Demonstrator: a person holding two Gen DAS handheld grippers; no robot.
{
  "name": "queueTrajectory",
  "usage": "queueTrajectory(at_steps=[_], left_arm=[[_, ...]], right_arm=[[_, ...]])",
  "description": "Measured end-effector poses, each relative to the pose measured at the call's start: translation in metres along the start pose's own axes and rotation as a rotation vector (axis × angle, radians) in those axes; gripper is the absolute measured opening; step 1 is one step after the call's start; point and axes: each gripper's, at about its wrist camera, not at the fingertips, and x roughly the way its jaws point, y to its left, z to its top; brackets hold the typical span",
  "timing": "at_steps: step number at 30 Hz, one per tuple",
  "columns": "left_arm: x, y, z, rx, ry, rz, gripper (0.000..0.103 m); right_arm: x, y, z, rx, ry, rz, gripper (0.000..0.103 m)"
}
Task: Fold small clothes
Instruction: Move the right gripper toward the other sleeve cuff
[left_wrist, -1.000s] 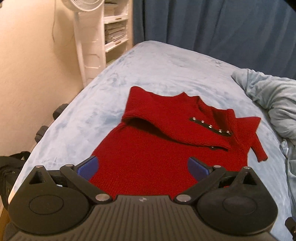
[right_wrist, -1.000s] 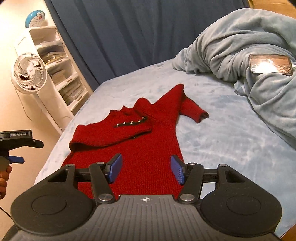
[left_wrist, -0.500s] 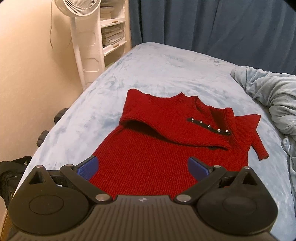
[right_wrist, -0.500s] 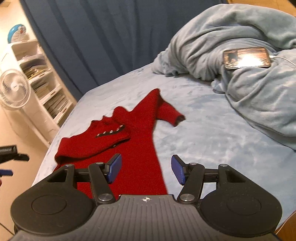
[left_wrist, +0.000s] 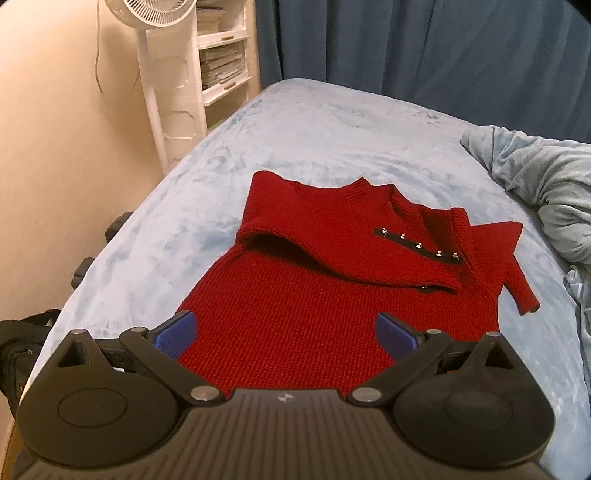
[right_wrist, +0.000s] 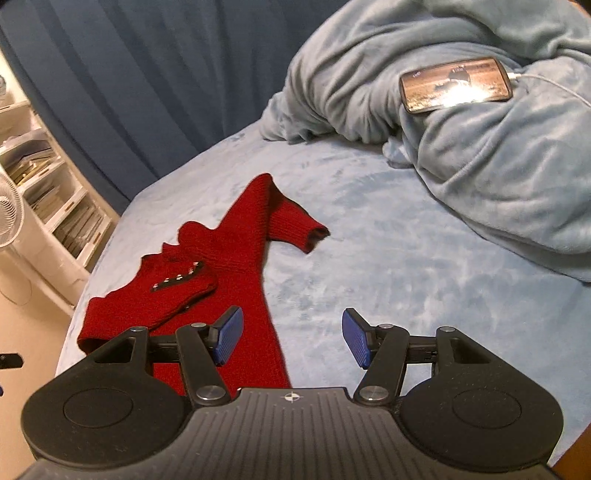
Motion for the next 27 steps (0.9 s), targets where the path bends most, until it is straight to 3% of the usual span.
queueTrajectory(at_steps=[6,17,27], left_arm=[[0.005,0.001,-0.001,0.003,0.013,-0.003,0.103],[0.016,0.010,0.001,-0.015,0.032,0.009,0.103],[0.018,0.029,0.011,-0.036,0.029,0.049,0.103]], right_arm=[[0.045,-0.018,0.012,0.060,0.028,-0.040,0.069],[0.170,-0.055,0.060,0.230,0.075,-0.181,0.072],[0.250,-0.044,0.084,0.278,0.051,-0.206,0.086]])
